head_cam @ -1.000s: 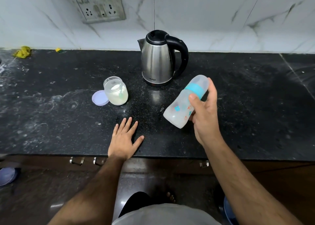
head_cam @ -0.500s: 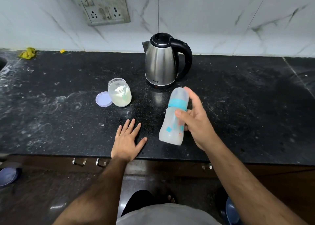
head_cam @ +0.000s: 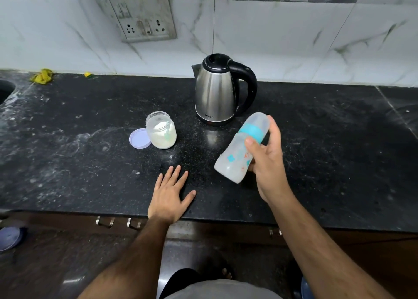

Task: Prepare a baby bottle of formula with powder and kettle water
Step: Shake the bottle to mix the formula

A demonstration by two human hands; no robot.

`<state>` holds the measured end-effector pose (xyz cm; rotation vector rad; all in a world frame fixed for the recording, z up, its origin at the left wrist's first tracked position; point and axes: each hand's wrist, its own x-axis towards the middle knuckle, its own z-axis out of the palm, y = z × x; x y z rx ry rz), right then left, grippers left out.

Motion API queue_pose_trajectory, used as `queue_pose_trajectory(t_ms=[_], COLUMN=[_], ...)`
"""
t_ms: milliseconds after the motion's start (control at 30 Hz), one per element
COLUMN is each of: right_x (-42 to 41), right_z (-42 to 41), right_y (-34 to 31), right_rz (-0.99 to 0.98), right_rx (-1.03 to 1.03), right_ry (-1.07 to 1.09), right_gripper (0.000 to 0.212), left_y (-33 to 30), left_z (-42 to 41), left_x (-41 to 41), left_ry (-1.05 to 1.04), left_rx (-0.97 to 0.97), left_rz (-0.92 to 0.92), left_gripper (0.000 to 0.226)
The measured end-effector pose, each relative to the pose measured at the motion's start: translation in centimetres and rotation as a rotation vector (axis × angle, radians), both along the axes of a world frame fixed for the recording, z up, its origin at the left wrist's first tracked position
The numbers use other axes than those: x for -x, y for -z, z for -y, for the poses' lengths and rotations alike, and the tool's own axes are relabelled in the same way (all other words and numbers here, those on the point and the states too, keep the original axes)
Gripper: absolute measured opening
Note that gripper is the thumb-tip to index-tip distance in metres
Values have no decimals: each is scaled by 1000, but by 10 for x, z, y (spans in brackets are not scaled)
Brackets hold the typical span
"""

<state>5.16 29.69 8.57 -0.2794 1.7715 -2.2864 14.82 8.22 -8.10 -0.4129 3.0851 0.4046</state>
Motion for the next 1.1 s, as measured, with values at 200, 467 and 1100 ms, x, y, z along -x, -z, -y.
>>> queue_pose_trajectory(t_ms=[200,467,1100], right_x=[-3,-6,-12], right_z=[5,5,11], right_y=[-1,-2,-1], right_rz=[-31,-38,-12], right_rx=[-52,-122,-151], right_ry=[-153,-241,-312], right_gripper=[67,69,69], left_y=[-2,-1,-1], left_z=[1,1,1], left_x=[1,0,0], left_ry=[-6,-7,-7], left_rx=[-10,-13,-13], left_rz=[-12,-23,-37], left_gripper=[76,77,78])
